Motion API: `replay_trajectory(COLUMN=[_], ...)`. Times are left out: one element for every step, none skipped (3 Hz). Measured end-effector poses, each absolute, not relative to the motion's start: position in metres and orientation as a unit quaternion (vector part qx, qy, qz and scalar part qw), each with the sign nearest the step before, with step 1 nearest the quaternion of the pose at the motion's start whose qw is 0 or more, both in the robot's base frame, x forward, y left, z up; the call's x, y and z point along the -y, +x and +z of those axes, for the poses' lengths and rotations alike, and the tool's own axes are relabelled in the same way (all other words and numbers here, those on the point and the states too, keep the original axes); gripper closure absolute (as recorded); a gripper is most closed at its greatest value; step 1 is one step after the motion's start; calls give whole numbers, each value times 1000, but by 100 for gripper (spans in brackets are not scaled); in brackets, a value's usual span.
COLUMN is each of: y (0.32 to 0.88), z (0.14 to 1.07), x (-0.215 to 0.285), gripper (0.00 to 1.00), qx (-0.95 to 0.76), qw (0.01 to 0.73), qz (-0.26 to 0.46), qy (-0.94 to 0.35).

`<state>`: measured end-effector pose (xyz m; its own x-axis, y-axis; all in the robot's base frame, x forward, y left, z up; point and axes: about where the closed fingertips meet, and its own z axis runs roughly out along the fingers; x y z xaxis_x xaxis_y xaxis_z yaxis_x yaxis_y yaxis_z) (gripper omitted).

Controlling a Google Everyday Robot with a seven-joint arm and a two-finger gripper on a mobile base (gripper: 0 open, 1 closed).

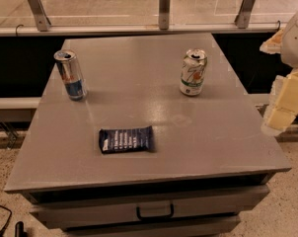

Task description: Knock 7up can over

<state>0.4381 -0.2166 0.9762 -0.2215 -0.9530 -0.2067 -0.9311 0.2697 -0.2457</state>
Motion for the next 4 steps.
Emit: replay_trajectory(y=[438, 455, 491, 546], z=[976, 976, 969, 950], x=[217, 216, 213, 201], gripper=[0, 0, 0, 0], qx=[-781, -794, -809, -820], qw=[159, 173, 206, 273], qz=[-35, -45, -49, -11], qy=[-603, -582, -548, -502])
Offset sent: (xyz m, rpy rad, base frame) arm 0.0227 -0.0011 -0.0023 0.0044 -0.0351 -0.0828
